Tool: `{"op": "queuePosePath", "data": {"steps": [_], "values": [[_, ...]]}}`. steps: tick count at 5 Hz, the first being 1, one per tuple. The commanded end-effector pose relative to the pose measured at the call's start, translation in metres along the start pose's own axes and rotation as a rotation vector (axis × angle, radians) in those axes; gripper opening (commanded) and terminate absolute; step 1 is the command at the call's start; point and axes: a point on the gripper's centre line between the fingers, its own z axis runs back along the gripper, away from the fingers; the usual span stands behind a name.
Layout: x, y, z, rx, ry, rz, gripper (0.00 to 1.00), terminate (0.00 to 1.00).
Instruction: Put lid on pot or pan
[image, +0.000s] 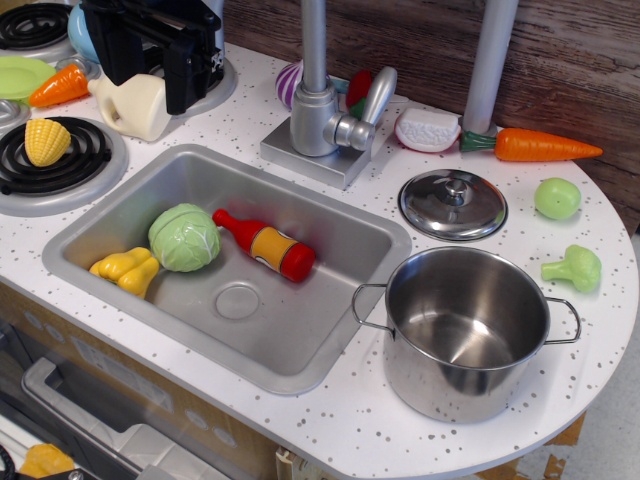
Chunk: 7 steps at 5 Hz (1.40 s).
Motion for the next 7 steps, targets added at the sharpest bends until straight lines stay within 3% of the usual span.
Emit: {"op": "queuePosePath", "data": {"steps": [1, 4, 6, 7], "values": [[0.000, 0.000, 0.000, 0.000, 0.000, 0.000, 1.00, 0.00], [0.064, -0.118, 0.004, -0.014, -0.053, 0.031, 1.00, 0.00], [0.120, -0.151, -0.016, -0.144, -0.087, -0.105, 1.00, 0.00], [0.135, -0.150, -0.025, -0.165, -0.100, -0.121, 1.00, 0.00]]}}
